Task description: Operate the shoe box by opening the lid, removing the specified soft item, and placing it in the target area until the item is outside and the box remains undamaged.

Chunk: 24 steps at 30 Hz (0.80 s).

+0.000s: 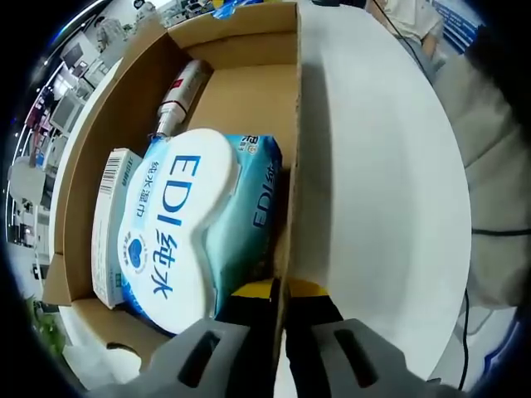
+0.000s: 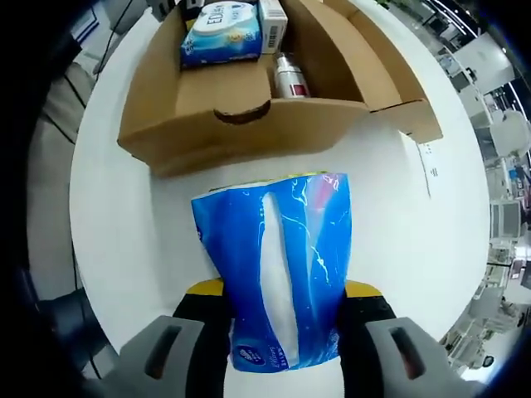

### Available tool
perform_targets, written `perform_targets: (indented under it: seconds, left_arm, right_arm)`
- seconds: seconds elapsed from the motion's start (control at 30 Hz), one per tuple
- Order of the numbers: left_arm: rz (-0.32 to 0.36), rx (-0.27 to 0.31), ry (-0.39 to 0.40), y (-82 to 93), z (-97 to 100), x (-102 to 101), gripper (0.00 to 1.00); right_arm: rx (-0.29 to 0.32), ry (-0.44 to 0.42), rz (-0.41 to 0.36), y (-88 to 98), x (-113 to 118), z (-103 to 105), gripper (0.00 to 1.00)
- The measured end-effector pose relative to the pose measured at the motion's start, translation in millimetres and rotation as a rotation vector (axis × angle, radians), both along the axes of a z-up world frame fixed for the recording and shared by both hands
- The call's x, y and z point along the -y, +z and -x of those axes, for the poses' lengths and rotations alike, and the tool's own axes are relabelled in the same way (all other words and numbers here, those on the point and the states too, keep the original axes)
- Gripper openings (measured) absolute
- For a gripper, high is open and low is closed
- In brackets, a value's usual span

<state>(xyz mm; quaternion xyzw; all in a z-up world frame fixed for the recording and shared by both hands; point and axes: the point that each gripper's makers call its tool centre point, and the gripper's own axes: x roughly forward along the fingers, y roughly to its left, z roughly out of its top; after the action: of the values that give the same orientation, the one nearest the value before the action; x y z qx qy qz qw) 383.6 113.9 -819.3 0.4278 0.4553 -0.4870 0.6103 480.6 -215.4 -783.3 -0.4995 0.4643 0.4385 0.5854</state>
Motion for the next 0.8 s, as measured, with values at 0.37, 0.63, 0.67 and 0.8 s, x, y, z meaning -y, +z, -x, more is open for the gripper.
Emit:
perform_targets:
  seconds: [0.37, 0.63, 0.67, 0.8]
  left_arm:
    - [0.000, -0.001, 0.002, 0.4, 0.3, 0.0, 0.01]
    - [0.003, -0.004, 0.001, 0.3, 0.3, 0.1, 0.01]
    - [0.003, -0.005, 0.002, 0.3, 0.3, 0.1, 0.01]
    - [0.004, -0.005, 0.002, 0.5, 0.3, -0.1, 0.01]
  right_arm:
    - [-0.015, 0.007, 0.001, -7.8, -0.7, -0.3, 0.49]
    - [-0.020, 0.000, 0.000, -7.9, -0.1, -2.8, 0.51]
    - [-0.021, 0.000, 0.001, -7.9, -0.3, -2.8, 0.51]
    - [-0.028, 0.016, 0.005, -7.3, -1.8, -2.0, 0.51]
